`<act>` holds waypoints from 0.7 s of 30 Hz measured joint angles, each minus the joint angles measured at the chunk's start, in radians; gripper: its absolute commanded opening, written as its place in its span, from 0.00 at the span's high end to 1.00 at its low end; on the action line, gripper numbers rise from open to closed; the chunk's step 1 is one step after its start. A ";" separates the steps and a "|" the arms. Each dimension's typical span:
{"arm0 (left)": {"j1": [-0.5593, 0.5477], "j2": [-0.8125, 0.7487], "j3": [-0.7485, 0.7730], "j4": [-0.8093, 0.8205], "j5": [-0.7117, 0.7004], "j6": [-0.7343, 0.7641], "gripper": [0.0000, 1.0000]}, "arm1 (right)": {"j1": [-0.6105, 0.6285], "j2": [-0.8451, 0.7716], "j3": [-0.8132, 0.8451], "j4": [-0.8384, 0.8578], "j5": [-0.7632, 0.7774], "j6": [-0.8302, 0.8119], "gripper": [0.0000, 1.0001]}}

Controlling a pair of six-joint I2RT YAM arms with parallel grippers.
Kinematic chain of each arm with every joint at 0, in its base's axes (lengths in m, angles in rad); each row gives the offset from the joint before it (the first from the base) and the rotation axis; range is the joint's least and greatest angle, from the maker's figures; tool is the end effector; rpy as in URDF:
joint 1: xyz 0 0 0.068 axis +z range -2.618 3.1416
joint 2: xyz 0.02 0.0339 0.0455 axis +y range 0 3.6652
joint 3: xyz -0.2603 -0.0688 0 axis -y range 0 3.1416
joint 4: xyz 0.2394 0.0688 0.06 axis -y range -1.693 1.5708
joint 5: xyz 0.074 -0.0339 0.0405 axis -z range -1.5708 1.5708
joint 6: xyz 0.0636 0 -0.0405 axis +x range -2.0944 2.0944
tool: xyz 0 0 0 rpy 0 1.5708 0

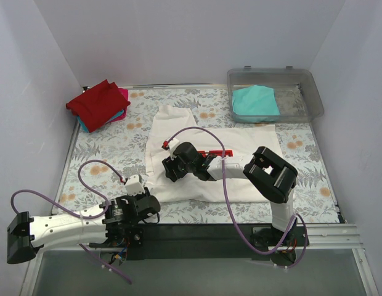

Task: Fold and stack the t-shirts
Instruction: Fold the tshirt

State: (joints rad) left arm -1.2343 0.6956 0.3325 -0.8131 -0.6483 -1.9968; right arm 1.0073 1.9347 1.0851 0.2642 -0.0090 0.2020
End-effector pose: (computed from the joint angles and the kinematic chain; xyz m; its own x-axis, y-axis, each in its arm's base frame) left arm 0.0736 -0.0942 0.1363 -0.4894 -0.7993 -0.3487 -0.5568 0.5942 -0.5804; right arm 0.2294 0.3642 0.1406 -0.4595 -0.3517 -0.8155 -0.7729 0.6108 0.1721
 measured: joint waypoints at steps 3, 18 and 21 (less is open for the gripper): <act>0.000 0.002 0.000 0.011 -0.012 0.000 0.80 | 0.000 0.000 0.000 0.000 -0.002 0.000 0.50; 0.000 -0.032 0.086 -0.107 -0.079 0.001 1.00 | 0.000 0.000 0.000 -0.001 -0.002 -0.013 0.50; 0.000 -0.013 0.202 -0.146 -0.094 0.001 1.00 | 0.000 0.000 0.000 -0.002 -0.002 -0.019 0.50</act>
State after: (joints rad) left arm -1.2343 0.6823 0.5346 -0.9596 -0.7425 -1.9957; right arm 1.0073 1.9343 1.0851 0.2626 -0.0105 0.1833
